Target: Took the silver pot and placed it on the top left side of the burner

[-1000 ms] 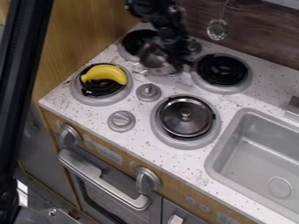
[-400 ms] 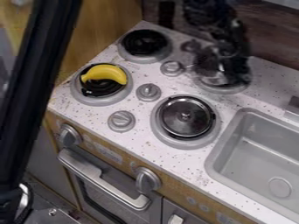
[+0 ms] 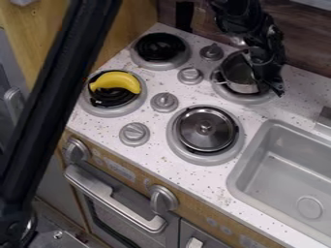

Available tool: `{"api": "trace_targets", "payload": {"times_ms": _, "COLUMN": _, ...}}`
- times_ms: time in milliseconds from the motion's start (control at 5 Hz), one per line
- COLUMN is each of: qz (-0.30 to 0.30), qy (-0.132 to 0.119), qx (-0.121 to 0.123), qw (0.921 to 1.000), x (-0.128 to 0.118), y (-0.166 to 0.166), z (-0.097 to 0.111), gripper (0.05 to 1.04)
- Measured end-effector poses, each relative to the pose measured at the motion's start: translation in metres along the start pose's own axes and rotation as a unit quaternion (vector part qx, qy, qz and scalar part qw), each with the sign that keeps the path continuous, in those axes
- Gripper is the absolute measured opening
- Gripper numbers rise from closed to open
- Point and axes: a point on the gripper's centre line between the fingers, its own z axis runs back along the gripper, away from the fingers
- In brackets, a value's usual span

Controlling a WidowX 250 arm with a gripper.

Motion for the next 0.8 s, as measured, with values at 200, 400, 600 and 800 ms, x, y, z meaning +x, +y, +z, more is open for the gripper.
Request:
{"api": "trace_targets", "payload": {"times_ms": 200, "qz": 0.023, "qy": 0.014, "qx": -0.003, "qw": 0.9996, "x": -0.009, "y": -0.003, "z": -0.003, "gripper": 0.258}}
{"api": "trace_targets", "payload": {"times_ms": 400, "qz": 0.047, "qy": 0.002, "qx": 0.016, "qw": 0.9988, "x": -0.021, "y": -0.002, "z": 0.017, "gripper": 0.537}}
{"api": "trace_targets", "payload": {"times_ms": 600, "qz": 0.076, "qy": -0.015, "qx": 0.026, "qw": 0.9966, "x": -0.023, "y": 0.001, "z": 0.063, "gripper": 0.840}}
{"api": "trace_targets", "payload": {"times_ms": 800, "qz": 0.115, "qy": 0.086, "qx": 0.006, "qw": 0.9896, "x": -0.056, "y": -0.013, "z": 0.078, "gripper": 1.000}}
